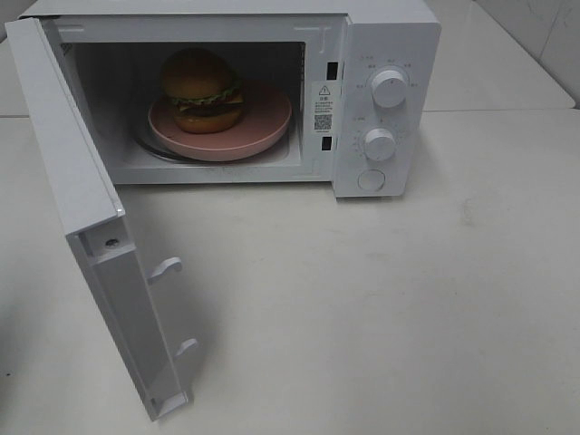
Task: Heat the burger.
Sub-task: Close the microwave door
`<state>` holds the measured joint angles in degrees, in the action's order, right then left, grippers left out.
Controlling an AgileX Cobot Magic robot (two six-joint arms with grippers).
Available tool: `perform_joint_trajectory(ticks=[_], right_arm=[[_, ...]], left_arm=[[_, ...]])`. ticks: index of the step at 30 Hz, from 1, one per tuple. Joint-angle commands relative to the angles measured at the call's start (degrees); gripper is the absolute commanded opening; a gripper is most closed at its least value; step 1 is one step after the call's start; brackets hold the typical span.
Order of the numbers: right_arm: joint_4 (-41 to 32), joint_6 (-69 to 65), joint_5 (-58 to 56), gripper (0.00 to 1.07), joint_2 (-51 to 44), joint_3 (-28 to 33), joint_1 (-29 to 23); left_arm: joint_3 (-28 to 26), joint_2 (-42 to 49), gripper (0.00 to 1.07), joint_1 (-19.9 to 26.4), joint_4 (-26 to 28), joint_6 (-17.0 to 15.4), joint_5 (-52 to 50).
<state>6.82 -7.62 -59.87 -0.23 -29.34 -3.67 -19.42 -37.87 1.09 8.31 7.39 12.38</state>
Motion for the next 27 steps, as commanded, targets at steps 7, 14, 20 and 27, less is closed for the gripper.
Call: perform_joint_trajectory(ticks=[7,14,20,27], right_arm=[[0.0,-0.46,0.34,0.76,-1.49,0.11,0.23],[0.0,-0.46,0.34,0.76,-1.49,0.11,0.23],[0.0,-0.46,0.34,0.76,-1.49,0.11,0.23],[0.0,-0.46,0.34,0.76,-1.49,0.11,0.23]], left_arm=[[10.54,-6.53,0.0,-0.29,-0.74,0.23,-30.71],[11.57,-13.41,0.0,-0.29,-6.02,-1.55,-40.79],[10.89,-20.91,0.0,-0.29,-7.62,-5.39,-44.81],[9.34,-27.44,0.0,-1.89,-10.83,-6.93,-48.59]])
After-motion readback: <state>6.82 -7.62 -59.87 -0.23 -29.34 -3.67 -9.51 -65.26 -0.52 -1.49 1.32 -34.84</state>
